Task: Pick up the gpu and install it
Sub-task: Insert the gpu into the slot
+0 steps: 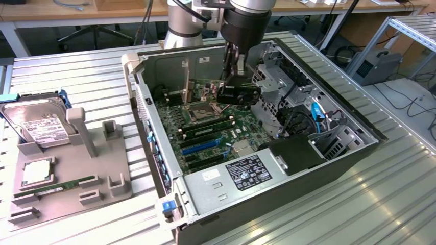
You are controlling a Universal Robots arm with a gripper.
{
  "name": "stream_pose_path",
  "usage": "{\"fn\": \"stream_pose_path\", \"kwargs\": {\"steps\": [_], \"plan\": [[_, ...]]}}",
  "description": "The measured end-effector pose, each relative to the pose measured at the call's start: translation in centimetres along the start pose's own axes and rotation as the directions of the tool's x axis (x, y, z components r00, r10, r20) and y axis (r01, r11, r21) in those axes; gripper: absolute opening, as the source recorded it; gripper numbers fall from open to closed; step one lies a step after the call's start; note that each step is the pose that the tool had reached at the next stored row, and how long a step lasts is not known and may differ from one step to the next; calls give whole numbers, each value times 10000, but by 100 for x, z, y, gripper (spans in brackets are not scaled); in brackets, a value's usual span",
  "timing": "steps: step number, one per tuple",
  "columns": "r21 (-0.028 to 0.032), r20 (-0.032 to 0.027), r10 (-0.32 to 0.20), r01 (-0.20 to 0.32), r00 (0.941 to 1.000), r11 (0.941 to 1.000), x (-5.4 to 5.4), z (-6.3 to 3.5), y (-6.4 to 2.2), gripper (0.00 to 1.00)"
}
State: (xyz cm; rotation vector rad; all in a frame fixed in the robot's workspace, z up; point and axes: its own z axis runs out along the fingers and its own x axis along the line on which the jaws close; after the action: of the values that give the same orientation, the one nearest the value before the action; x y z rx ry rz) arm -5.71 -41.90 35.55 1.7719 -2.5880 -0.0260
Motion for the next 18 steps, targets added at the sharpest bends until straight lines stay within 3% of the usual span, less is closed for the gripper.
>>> {"fn": "stream_pose_path", "kwargs": {"steps": [18], "plan": [[4, -22, -295, 295, 9996, 9996, 0, 4, 0, 27]]}}
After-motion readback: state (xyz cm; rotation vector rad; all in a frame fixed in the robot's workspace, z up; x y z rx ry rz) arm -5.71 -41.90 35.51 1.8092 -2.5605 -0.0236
